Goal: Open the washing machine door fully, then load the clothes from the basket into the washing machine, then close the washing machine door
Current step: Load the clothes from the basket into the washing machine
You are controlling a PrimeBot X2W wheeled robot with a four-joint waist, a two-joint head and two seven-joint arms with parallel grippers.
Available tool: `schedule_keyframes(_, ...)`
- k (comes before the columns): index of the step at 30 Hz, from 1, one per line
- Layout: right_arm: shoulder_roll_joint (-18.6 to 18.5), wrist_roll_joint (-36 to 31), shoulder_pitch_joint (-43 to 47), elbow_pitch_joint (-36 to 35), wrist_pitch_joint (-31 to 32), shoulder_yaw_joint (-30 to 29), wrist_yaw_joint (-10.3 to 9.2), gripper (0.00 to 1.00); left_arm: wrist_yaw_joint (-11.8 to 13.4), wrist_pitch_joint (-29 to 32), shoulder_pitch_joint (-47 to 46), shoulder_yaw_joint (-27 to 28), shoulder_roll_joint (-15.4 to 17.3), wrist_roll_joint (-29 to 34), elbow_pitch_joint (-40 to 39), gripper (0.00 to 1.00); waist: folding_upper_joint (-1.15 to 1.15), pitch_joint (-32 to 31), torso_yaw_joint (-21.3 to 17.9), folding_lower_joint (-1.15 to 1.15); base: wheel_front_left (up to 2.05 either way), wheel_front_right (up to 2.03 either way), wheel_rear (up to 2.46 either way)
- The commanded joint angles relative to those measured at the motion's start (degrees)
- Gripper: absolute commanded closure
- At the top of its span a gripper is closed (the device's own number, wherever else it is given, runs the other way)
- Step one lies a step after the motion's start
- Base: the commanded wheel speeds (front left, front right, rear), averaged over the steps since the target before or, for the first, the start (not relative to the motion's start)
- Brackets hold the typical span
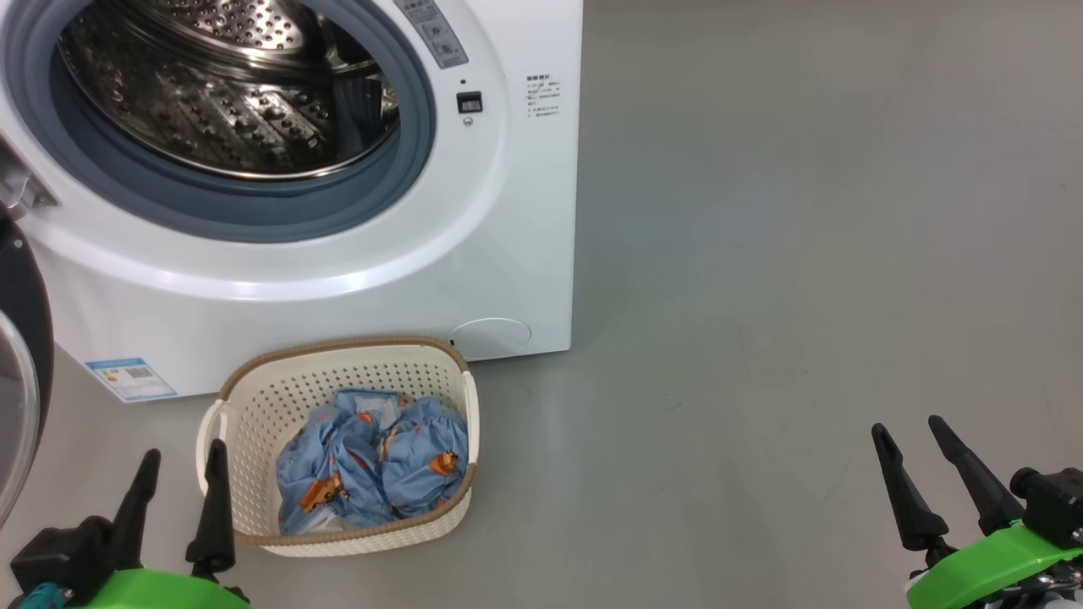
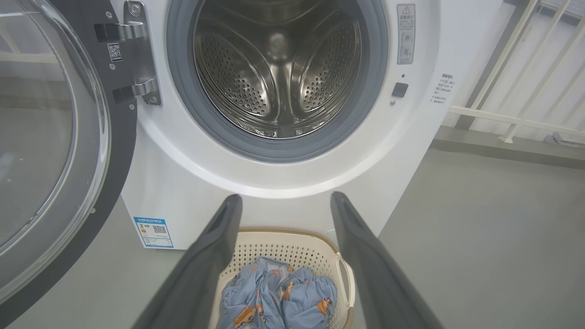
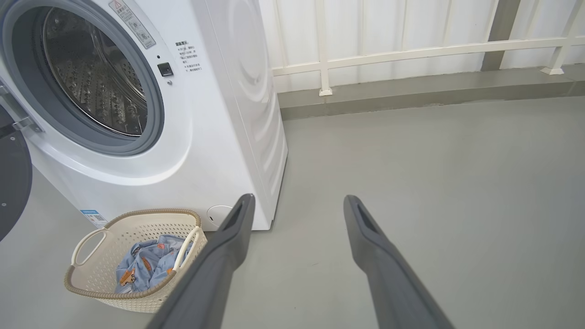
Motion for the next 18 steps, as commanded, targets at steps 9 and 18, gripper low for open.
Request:
schedule_keyframes(9, -0.75, -0.24, -0.22, -1.55, -0.70, 1.33, 0.16, 0.00, -0.14, -0.36, -2.54, 0.52, 2.97, -1.34, -0.64, 0.00, 0.00, 1.18, 0.22, 0.00, 0.28, -1.03, 0.75)
schedule_keyframes(18, -0.21, -0.31, -1.35, -1.67, -0.70, 1.89, 0.16, 0.00, -0.14, -0.36, -4.33, -0.02, 3.46, -0.97, -0.84, 0.00, 0.00, 2.59, -0.06, 0.00, 0.98, -2.25, 1.27)
